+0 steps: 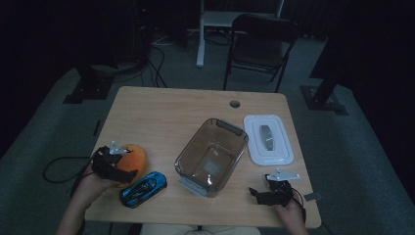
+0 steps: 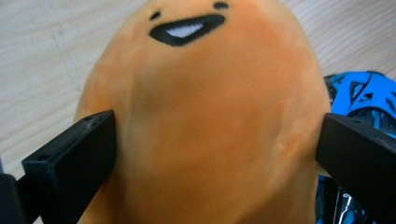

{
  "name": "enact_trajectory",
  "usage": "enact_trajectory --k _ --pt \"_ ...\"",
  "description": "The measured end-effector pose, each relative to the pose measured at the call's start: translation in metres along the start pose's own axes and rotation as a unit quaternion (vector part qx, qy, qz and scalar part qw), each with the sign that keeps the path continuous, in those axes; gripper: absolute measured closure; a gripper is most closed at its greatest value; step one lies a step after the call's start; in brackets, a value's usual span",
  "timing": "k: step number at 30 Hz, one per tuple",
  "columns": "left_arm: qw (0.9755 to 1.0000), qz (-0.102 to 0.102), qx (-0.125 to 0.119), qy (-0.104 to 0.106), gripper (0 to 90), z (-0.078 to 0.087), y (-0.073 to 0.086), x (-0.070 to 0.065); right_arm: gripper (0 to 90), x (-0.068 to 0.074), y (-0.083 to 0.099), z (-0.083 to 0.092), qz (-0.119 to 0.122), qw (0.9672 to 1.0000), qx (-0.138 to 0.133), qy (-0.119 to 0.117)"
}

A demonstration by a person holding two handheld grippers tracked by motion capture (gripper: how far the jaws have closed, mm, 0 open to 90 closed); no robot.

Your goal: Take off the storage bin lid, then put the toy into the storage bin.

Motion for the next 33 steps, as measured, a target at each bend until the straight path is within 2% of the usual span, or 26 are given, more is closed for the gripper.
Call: enact_trajectory --k 2,6,9,12,13,17,21,22,24,27,30,33 --pt "1.0000 0.008 0.000 0.005 0.3 -0.002 0.004 0.002 13.5 0.000 0.000 0.000 0.000 1.0000 0.000 0.002" --pt "0.9992 0.038 0.000 0.010 0.4 -0.007 0.012 0.005 13.6 -0.002 0.001 0.001 -0.006 1.0000 -0.002 0.005" --pt "0.9991 0.041 -0.013 0.007 10.1 -0.006 0.013 0.004 13.6 -0.003 0.001 0.001 -0.009 1.0000 -0.002 0.003" --pt "0.9989 0.037 -0.028 0.012 29.7 -0.003 0.015 0.003 13.6 -0.002 0.001 0.001 -0.007 1.0000 -0.001 0.004" --pt "0.9986 0.038 -0.032 0.015 33.7 -0.003 0.016 0.004 13.6 -0.002 0.001 0.001 -0.007 1.0000 -0.001 0.004" --pt "0.9987 0.030 -0.037 0.016 38.6 -0.003 0.019 0.003 13.6 -0.002 0.001 0.001 -0.009 1.0000 -0.001 0.003" --pt "0.9988 0.027 -0.040 -0.001 38.4 -0.004 0.018 0.000 13.6 -0.002 0.001 0.001 -0.007 1.0000 -0.001 0.004" --pt "0.9988 0.028 -0.041 0.002 38.9 -0.003 0.018 0.000 13.6 -0.002 0.001 0.001 -0.005 1.0000 -0.001 0.005" --pt "0.9981 0.038 -0.047 0.010 45.6 0.000 0.017 0.002 13.5 -0.002 0.001 0.001 -0.004 1.0000 0.000 0.006" --pt "0.9976 0.039 -0.053 0.021 54.2 0.004 0.015 0.004 13.5 -0.002 0.001 0.000 0.001 0.9999 0.003 0.012" --pt "0.9965 0.047 -0.060 0.034 58.1 0.008 0.012 0.008 13.3 -0.001 0.001 -0.001 0.010 0.9997 0.007 0.020" --pt "0.9963 0.046 -0.062 0.039 60.8 0.012 0.010 0.009 13.2 0.000 0.002 -0.001 0.013 0.9996 0.008 0.023"
Point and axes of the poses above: each handheld gripper's, and its own axes: z roughly backward along the jaws, y roughly out of its underside, x roughly to its left, the point moved 9 cm from there along -z, roughly forward along the jaws, and after that the axes turned 1 degree about -x, right-handed, at the moved point
